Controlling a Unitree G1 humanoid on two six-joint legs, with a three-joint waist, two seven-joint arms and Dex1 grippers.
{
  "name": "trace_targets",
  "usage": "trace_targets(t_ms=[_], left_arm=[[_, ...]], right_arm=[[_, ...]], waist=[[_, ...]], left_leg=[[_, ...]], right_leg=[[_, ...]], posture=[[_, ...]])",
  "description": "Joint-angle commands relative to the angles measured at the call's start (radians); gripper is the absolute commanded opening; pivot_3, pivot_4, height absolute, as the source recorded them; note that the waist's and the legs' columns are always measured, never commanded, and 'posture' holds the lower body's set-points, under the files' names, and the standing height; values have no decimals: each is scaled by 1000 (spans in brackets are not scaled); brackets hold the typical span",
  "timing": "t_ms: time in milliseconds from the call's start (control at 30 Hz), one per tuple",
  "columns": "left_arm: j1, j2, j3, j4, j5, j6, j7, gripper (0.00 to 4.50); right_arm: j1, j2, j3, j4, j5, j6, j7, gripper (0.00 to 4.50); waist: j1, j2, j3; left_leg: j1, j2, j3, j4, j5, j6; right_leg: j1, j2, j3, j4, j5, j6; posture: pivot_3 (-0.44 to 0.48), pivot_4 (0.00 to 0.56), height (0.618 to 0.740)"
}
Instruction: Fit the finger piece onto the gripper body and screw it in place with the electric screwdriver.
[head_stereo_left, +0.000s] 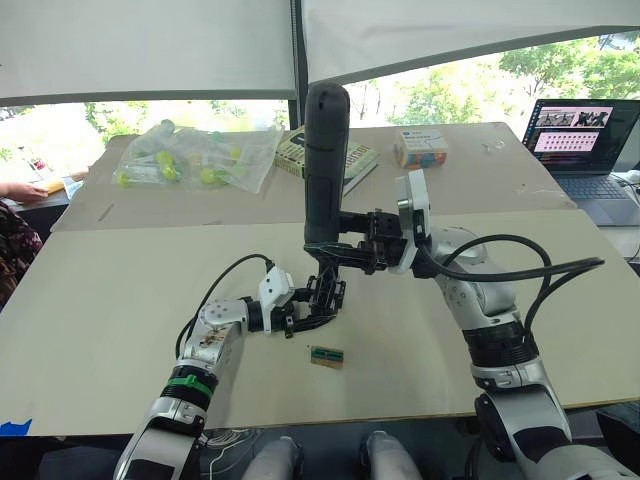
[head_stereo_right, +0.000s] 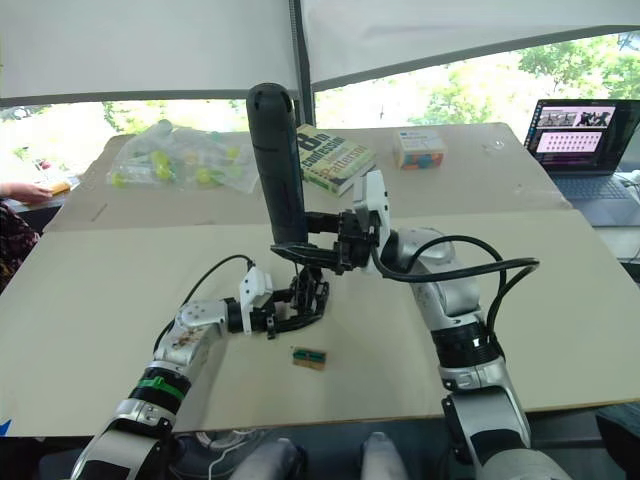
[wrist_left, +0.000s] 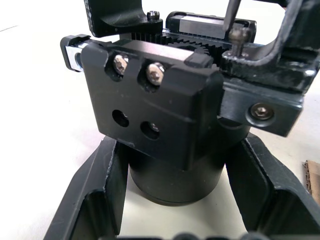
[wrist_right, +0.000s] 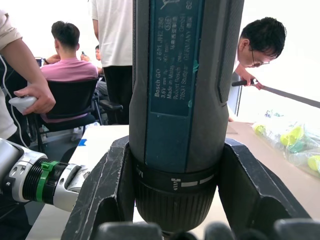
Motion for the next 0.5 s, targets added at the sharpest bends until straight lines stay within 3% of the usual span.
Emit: trace_targets(t_ms=[33,500], left_arm=[[33,-10,-31,9,11,15,-10,2325],[37,-10,-31,1,9,20,-7,2325]], right_arm=[[-23,3,-29,-46,39,-6,4,1924],[-17,8,-19,-43,29,-7,2,1924]], waist=[[0,0,0],[0,0,0]], left_leg=[[0,0,0,0,0,0],[0,0,0,0,0,0]], right_leg=[[0,0,0,0,0,0],[0,0,0,0,0,0]], posture=[[0,150,740],[0,150,740]])
